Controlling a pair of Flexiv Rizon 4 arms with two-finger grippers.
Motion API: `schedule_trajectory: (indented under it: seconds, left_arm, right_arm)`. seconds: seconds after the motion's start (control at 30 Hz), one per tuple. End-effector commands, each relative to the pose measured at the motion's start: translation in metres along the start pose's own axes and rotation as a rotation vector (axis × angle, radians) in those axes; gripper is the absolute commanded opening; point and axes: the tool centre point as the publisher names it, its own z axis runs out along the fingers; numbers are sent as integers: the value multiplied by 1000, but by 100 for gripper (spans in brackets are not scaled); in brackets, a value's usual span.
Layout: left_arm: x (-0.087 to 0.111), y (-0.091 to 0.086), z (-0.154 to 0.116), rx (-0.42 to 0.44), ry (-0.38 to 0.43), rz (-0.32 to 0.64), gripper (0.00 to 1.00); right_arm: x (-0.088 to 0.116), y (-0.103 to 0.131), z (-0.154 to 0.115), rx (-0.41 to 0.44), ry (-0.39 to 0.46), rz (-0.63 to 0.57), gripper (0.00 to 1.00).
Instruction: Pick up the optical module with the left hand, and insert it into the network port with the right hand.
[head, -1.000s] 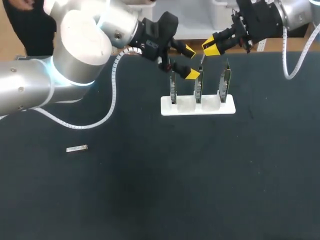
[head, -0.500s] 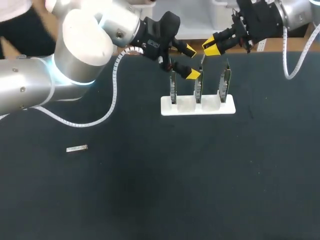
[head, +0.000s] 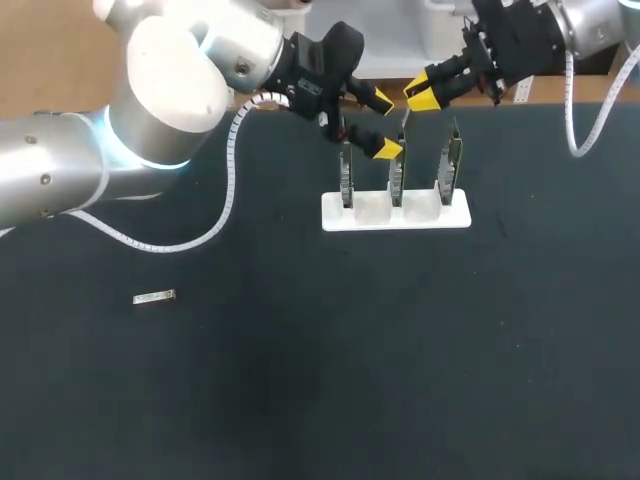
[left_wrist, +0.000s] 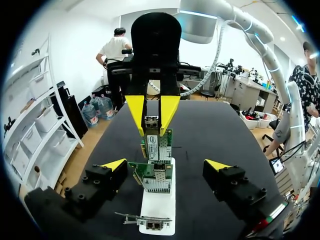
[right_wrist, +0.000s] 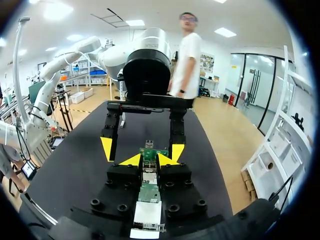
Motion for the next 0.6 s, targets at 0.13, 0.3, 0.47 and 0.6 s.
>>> schedule_trajectory:
  seconds: [0.13, 0.3, 0.47, 0.6]
  left_arm:
    - [1, -1, 1, 7, 1, -9, 100]
    - [1, -1, 0, 13, -4, 0, 100]
    - [1, -2, 0, 12, -3, -1, 100]
    - [1, -2, 0, 12, -3, -1, 100]
  right_arm:
    - [-1, -1, 0, -4, 3, -1, 0]
    - [-3, -1, 1, -4, 22, -5, 0]
    - [-10, 2, 6, -26, 99, -36, 0]
    - [-11, 4, 7, -26, 113, -38, 0]
